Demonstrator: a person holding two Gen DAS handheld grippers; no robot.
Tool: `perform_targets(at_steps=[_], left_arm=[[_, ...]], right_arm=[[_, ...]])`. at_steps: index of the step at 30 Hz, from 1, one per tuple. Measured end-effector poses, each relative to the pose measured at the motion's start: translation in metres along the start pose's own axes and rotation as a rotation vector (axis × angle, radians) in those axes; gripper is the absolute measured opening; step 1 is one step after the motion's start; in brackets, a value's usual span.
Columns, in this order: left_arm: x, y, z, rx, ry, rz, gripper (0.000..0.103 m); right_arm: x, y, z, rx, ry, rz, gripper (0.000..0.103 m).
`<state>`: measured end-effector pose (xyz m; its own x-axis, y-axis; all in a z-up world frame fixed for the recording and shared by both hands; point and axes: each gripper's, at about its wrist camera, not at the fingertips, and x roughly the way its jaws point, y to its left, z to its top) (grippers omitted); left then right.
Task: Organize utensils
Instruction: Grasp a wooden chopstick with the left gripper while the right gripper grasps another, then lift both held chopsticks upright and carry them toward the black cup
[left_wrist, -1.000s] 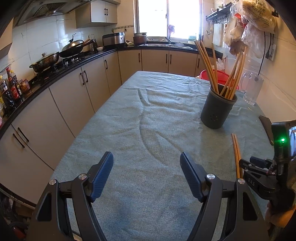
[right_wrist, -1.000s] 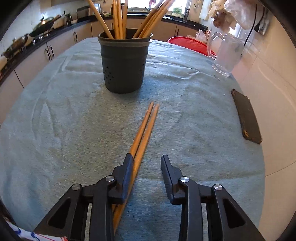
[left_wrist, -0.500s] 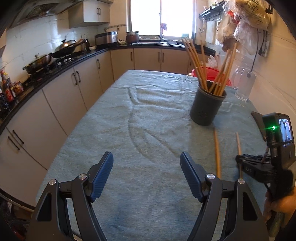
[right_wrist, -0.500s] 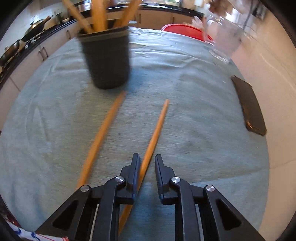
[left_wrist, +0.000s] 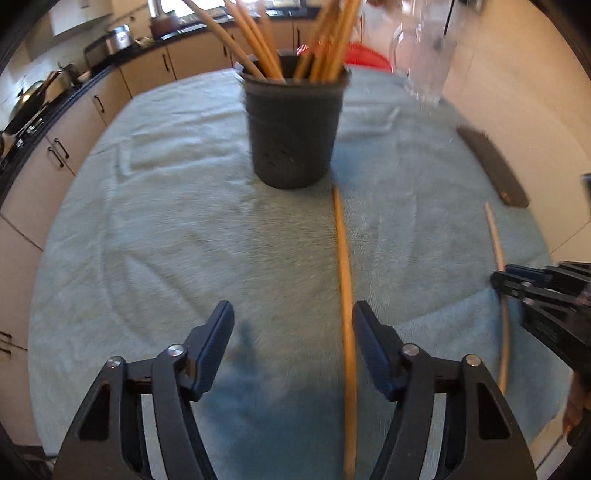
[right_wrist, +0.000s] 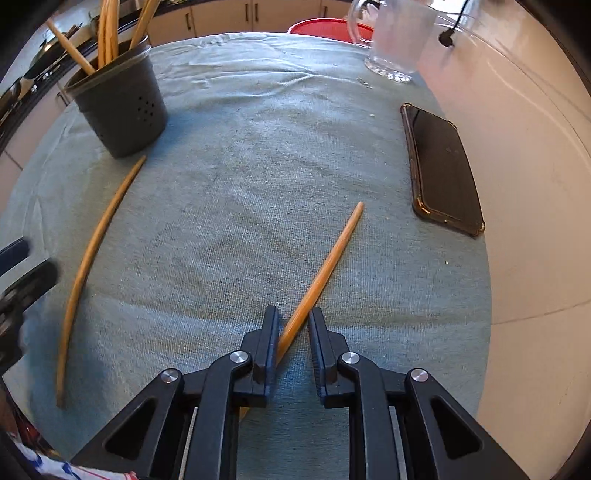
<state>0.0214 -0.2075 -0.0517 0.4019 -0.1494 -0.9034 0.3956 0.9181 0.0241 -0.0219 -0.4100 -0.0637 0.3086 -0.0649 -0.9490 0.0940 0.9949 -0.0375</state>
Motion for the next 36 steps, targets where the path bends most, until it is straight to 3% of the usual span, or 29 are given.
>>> perform_targets(at_steps=[3, 4, 6, 8, 16, 24, 28, 31, 34, 36], left_arm=[[0.02, -0.007, 0.009, 0.02, 0.07, -0.022, 0.052], [0.019, -0.01, 0.012, 0.031, 0.054, -0.002, 0.046], [0.018, -0.014, 0.018, 0.059, 0.07, -0.018, 0.031], [0.016, -0.014, 0.021, 0.059, 0.08, -0.014, 0.008], [0.012, -0.004, 0.022, 0.086, 0.102, -0.006, 0.011], [0.029, 0.003, 0.035, 0.115, 0.2, -0.028, 0.018], [0.03, 0.011, 0.038, 0.087, 0.182, -0.062, 0.019], [0.026, 0.014, 0.032, 0.103, 0.143, -0.075, 0.007], [0.018, 0.032, 0.021, 0.023, 0.134, -0.12, 0.007], [0.007, 0.043, 0.016, -0.008, 0.087, -0.141, 0.007]], right_arm=[[0.0, -0.003, 0.0, -0.018, 0.003, 0.012, 0.017], [0.0, -0.003, 0.0, -0.027, 0.004, 0.011, 0.017], [0.0, -0.001, 0.0, -0.049, 0.012, 0.005, 0.017], [0.003, 0.0, 0.004, -0.064, 0.023, -0.001, 0.017], [0.011, -0.001, 0.024, -0.067, 0.132, 0.0, 0.02], [0.023, -0.002, 0.05, -0.006, 0.233, 0.006, 0.02], [0.025, -0.001, 0.055, 0.007, 0.227, 0.024, 0.018], [0.023, 0.003, 0.051, -0.015, 0.194, 0.025, 0.012], [0.018, 0.008, 0.043, -0.028, 0.145, 0.028, 0.008], [0.014, 0.006, 0.038, -0.003, 0.11, 0.063, 0.007]])
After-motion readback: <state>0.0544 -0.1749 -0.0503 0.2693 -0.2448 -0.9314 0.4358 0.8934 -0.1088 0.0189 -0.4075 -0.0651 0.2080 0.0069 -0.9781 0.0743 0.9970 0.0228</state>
